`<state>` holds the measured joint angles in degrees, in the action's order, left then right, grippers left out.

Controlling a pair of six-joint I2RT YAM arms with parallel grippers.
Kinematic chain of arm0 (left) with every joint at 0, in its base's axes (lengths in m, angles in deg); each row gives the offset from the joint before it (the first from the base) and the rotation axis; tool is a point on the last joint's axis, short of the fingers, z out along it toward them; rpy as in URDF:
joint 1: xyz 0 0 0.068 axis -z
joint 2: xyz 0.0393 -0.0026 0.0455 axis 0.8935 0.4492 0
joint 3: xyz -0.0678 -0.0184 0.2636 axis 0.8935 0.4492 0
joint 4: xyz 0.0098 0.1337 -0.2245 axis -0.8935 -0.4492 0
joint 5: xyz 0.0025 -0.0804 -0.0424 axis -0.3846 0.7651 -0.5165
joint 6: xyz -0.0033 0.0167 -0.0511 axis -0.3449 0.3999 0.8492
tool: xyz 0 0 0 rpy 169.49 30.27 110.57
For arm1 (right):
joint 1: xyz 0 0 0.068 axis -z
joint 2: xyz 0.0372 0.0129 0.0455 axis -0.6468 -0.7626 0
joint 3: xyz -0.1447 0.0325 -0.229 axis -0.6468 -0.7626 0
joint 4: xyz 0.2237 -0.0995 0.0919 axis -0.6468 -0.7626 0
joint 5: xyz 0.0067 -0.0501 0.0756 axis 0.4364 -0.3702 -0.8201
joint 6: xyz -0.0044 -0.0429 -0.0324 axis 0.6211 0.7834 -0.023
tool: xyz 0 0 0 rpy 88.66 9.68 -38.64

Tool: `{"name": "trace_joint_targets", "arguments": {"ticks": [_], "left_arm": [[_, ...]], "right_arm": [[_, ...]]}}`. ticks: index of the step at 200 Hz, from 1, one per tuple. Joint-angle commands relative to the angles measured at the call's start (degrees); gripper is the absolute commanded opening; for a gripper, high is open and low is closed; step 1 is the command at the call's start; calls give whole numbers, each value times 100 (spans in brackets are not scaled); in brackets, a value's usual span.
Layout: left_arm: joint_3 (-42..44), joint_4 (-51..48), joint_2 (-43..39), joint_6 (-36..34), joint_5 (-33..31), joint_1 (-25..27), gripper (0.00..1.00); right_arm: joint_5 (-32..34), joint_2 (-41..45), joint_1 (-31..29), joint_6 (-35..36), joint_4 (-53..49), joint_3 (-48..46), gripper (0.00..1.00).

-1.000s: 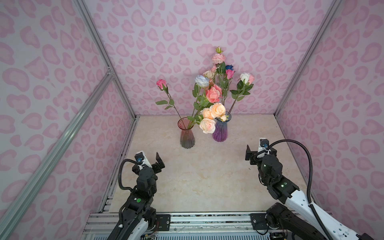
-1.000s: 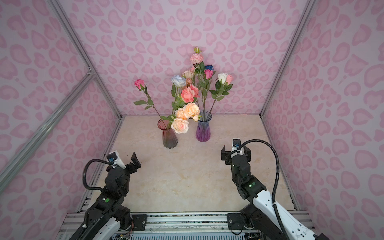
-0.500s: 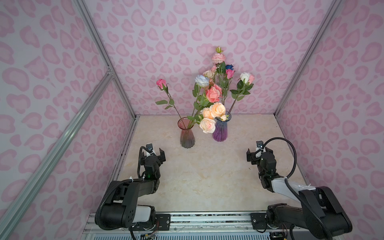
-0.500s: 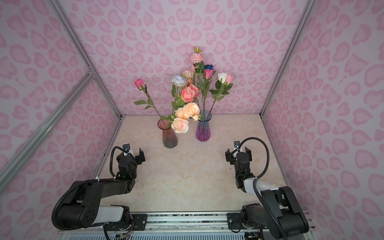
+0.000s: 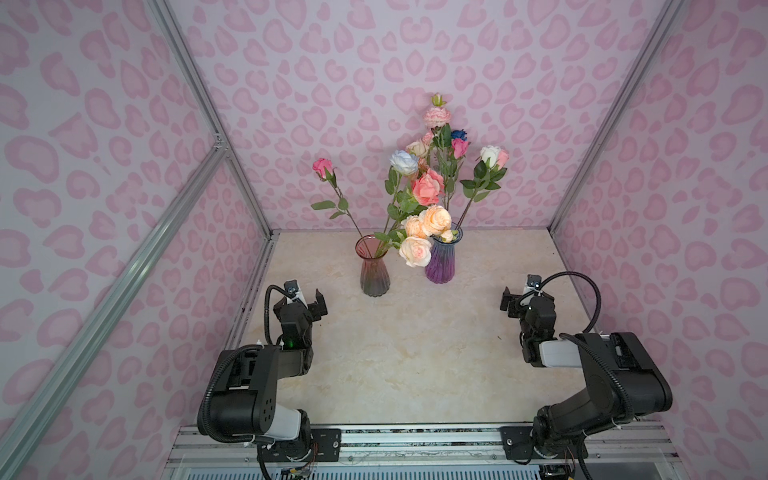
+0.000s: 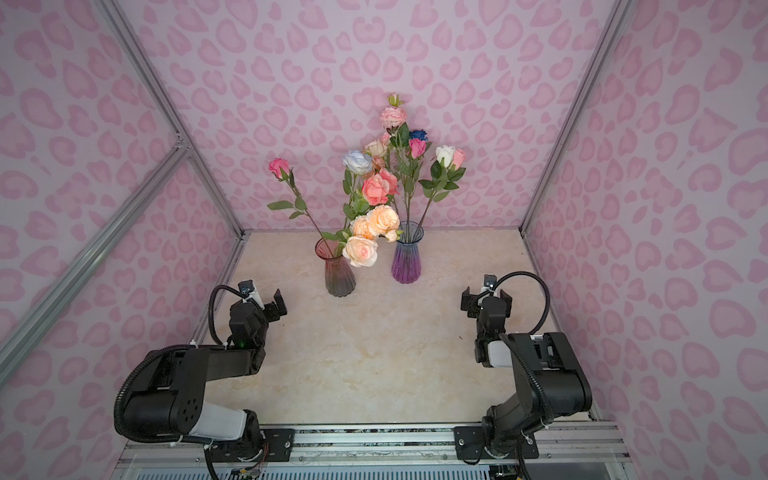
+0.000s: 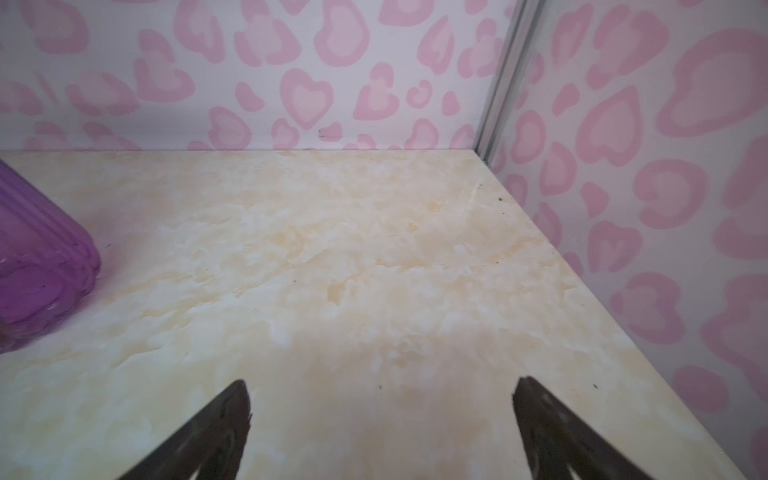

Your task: Arrange the flowers into the vase

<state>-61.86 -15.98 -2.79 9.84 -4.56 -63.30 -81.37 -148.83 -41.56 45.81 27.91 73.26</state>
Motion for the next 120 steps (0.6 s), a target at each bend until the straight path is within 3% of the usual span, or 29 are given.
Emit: {"name": "trace_joint_targets", "arguments": {"ticks": [1,28,120], "left_arm": [[-33,99,6,14,33,-1,98],[-35,98,11,12,34,-1,98],[-105,3,34,22,43,-1,98]], "right_arm": [[-78,-58,12,-159,31,-39,100],[-105,35,11,-126,-297,42,100],[-150,71,-39,-21,-64,-93,100]]}}
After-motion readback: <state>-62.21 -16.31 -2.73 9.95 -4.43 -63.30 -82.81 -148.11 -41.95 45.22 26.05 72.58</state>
